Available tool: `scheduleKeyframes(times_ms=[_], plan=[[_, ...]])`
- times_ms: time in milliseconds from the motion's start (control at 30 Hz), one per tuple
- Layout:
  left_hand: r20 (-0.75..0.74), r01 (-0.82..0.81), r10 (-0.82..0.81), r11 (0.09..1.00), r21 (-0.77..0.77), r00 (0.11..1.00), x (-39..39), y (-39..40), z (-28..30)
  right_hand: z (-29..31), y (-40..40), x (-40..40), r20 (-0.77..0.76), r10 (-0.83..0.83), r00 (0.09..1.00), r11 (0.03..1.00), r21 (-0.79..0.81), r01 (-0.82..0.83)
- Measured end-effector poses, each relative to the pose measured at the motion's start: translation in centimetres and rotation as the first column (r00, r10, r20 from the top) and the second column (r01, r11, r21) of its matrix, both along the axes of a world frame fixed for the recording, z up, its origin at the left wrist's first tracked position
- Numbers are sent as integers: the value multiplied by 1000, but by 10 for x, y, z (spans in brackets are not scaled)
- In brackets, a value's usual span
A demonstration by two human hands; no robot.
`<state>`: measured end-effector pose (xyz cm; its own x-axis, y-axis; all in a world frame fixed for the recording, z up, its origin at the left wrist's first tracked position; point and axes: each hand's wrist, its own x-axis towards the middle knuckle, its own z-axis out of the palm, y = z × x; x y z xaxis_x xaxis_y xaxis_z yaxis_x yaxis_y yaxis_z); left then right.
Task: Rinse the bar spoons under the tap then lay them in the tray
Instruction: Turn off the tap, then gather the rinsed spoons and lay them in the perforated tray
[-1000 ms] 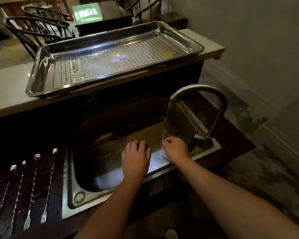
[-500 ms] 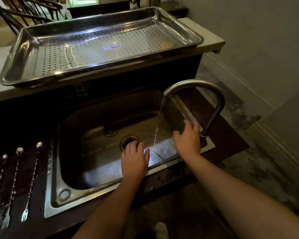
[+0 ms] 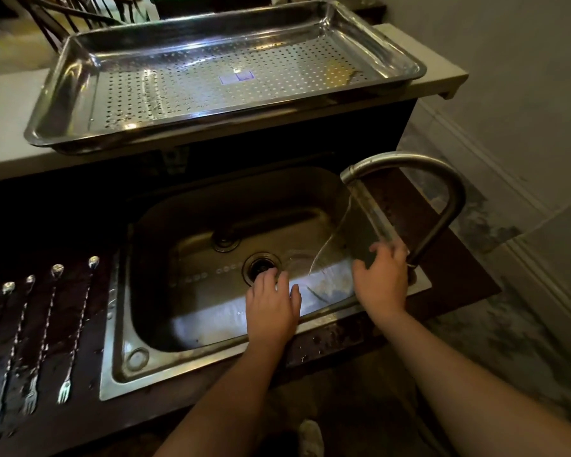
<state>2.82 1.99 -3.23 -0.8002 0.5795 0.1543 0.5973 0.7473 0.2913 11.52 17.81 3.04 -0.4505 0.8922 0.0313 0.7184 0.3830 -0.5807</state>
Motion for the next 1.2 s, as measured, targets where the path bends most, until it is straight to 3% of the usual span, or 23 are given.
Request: scheduleKeyframes(times_ms=[200,333,667,867,1000,1100,1200], plan=[[45,17,-16,1000,-20,999,-2,-4,9,8,-8,-5,-18,0,1000,1000,-4,0],[-27,-43,44,998,45,999,-19,-23,28,7,-43,-29,-2,81,997,996,30,-81],[-3,-413,414,909,54,910,-119,-189,66,12,-195,-132,-143,373,917,870,-290,-399],[108,-619,619,784,-36,778,-170,-318,77,13,-304,-197,-181,437,881,718,-519,-463],[233,-696,703,707,-127,672,-193,-386,69,9,-366,-230,-101,519,849,657,-588,-472],[345,-705,719,683,-193,603,-204,-416,59,1,-394,-244,17,550,835,711,-533,-458],[442,-657,685,713,-243,580,-213,-431,49,-5,-407,-249,176,531,829,789,-460,-407]])
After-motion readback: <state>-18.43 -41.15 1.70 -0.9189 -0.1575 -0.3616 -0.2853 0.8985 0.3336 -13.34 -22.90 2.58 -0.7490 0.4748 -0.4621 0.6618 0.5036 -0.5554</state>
